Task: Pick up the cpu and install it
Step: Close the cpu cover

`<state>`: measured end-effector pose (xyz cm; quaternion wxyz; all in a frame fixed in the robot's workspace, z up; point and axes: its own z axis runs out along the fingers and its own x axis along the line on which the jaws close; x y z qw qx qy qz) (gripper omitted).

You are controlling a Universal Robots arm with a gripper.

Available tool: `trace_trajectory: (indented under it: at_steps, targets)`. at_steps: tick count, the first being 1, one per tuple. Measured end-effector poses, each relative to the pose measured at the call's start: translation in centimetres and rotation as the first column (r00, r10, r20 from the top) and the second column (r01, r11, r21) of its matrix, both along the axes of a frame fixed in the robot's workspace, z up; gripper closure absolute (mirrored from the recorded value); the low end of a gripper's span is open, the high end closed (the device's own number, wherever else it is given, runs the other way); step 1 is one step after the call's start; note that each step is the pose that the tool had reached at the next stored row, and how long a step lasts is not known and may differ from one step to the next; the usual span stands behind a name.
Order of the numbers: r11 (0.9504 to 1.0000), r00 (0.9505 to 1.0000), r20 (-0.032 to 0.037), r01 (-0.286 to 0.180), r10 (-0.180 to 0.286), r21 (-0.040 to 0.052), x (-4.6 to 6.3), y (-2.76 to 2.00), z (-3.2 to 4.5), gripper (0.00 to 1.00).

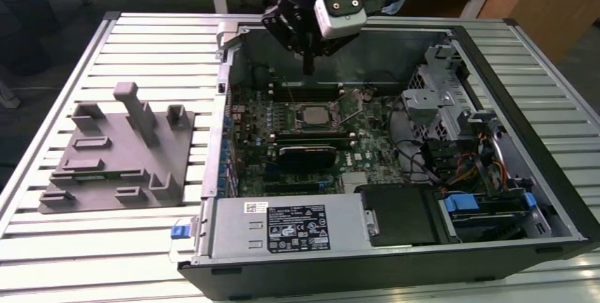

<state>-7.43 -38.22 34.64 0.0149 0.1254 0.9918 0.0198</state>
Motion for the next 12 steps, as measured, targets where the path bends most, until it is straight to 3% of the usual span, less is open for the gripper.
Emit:
trace_trajectory:
  at_steps: [2,3,12]
  targets:
    - [0.9998,0.9998,0.0001,0.02,-0.02,0.0001,0.0,0.0,-0.22,0.89]
    - [0.9978,0.9978,-0.0001,0.066,-0.066,0.0,0.0,0.0,-0.57,0.89]
    - [0.9973,0.9973,0.0001,0.073,-0.073,0.0002,1.2,0.21,-1.13,0.89]
